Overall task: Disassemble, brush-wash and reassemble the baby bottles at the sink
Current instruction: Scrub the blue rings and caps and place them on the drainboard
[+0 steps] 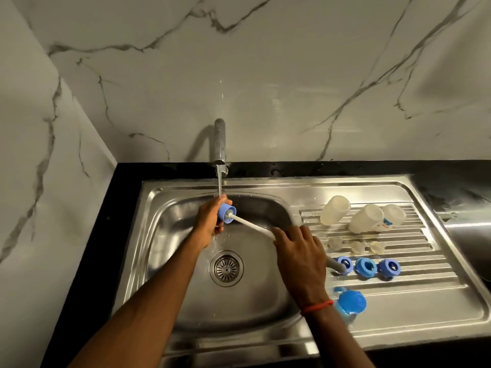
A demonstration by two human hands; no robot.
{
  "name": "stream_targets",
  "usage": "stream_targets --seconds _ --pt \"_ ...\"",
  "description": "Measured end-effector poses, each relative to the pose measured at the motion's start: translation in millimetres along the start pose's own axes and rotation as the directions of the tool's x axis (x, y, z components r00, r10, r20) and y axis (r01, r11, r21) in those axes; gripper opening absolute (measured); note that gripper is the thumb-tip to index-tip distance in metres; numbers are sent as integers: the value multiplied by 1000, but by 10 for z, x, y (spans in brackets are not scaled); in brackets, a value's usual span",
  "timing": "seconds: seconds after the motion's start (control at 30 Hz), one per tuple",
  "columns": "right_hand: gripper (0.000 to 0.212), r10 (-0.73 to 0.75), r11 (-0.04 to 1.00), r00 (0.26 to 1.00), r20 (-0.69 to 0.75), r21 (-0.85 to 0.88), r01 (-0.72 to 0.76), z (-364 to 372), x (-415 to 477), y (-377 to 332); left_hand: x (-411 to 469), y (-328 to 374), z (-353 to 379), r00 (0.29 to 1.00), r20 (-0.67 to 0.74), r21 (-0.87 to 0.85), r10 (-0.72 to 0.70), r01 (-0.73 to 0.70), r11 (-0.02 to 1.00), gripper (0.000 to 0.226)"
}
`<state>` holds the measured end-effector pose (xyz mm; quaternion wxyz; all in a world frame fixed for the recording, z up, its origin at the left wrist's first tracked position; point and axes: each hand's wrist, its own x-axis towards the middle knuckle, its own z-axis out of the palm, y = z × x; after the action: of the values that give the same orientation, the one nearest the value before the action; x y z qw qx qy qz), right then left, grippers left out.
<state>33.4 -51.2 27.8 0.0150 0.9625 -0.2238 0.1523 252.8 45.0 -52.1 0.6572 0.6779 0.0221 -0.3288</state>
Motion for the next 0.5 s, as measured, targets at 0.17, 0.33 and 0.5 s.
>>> stream_targets --seconds 0.17,0.33,0.5 --pt "17 124 980 985 116 139 -140 119 1 -54 99 126 53 998 -44 -175 42 -49 983 20" --pt "20 12 988 987 158 149 -36 262 -117 -215 193 115 132 990 -109 -20 94 -97 995 19" --pt "28 16 947 967 254 307 -97 74 106 70 232 113 50 976 -215 -35 37 -46 998 24"
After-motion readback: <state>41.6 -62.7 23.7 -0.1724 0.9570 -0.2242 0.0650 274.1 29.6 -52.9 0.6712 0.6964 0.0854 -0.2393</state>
